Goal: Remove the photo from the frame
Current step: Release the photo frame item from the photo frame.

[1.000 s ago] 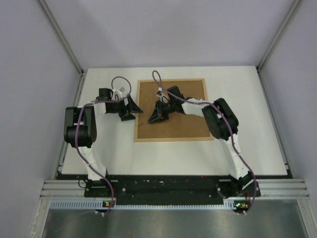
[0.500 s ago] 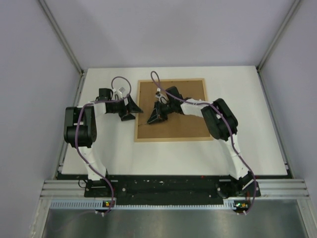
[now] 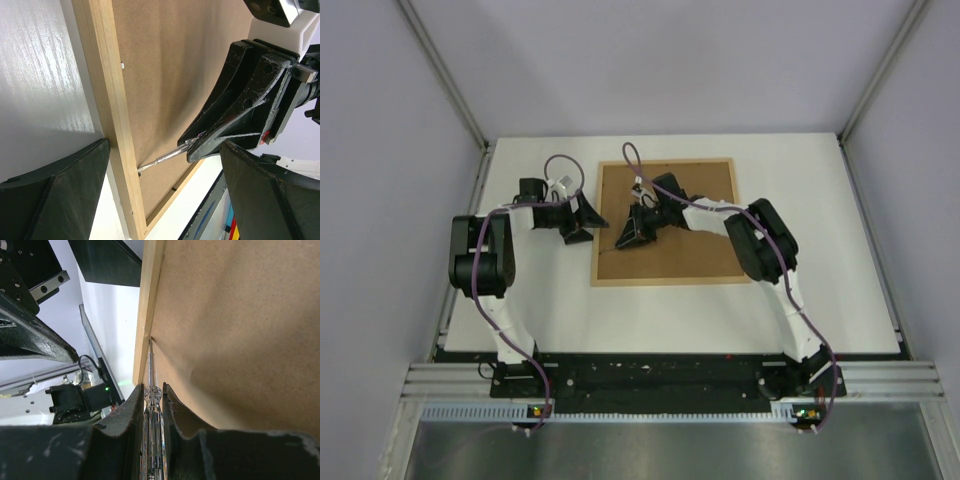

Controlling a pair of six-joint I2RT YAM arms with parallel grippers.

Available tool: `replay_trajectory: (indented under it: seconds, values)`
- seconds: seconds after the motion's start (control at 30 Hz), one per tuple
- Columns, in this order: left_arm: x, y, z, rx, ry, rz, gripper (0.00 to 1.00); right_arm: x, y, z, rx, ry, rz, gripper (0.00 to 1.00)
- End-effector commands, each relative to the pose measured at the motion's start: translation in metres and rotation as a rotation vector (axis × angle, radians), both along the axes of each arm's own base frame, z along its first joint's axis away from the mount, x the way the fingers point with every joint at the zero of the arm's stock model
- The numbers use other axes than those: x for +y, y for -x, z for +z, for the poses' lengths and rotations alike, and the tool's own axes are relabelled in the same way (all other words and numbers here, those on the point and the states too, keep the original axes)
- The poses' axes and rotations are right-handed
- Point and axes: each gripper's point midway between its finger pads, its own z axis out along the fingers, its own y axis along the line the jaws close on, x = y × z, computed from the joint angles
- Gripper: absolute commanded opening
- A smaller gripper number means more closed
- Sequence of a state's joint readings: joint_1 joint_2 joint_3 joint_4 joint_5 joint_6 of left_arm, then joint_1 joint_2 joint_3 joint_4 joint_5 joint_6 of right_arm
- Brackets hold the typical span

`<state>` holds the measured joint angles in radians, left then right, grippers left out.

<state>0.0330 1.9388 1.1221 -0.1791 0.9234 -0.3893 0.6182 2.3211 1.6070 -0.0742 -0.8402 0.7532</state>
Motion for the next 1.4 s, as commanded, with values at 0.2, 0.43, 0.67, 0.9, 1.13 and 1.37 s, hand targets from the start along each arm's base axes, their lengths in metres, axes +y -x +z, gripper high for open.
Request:
replay_trajectory:
  seconds: [0.2, 0.43, 0.67, 0.9, 1.13, 1.37]
  values:
    - [-0.005, 0.001, 0.009, -0.028, 0.040, -0.025, 0.96, 0.014, 0.003, 0.005, -0.028, -0.018, 0.030, 0.00]
    - [-0.004, 0.002, 0.008, -0.025, 0.038, -0.023, 0.96, 0.007, -0.008, 0.023, -0.061, -0.043, 0.013, 0.00]
    - [-0.004, 0.001, 0.008, -0.027, 0.037, -0.022, 0.96, -0.004, -0.018, 0.041, -0.085, -0.057, -0.011, 0.00]
    - [-0.003, 0.001, 0.006, -0.027, 0.027, -0.020, 0.96, -0.012, -0.015, 0.034, -0.087, -0.045, -0.008, 0.00]
    - [0.000, 0.001, 0.000, -0.015, -0.004, -0.012, 0.72, -0.006, 0.000, 0.024, -0.069, -0.039, 0.025, 0.00]
    - [0.010, 0.000, -0.021, 0.043, -0.091, 0.020, 0.54, 0.001, 0.006, 0.023, -0.068, -0.044, 0.045, 0.00]
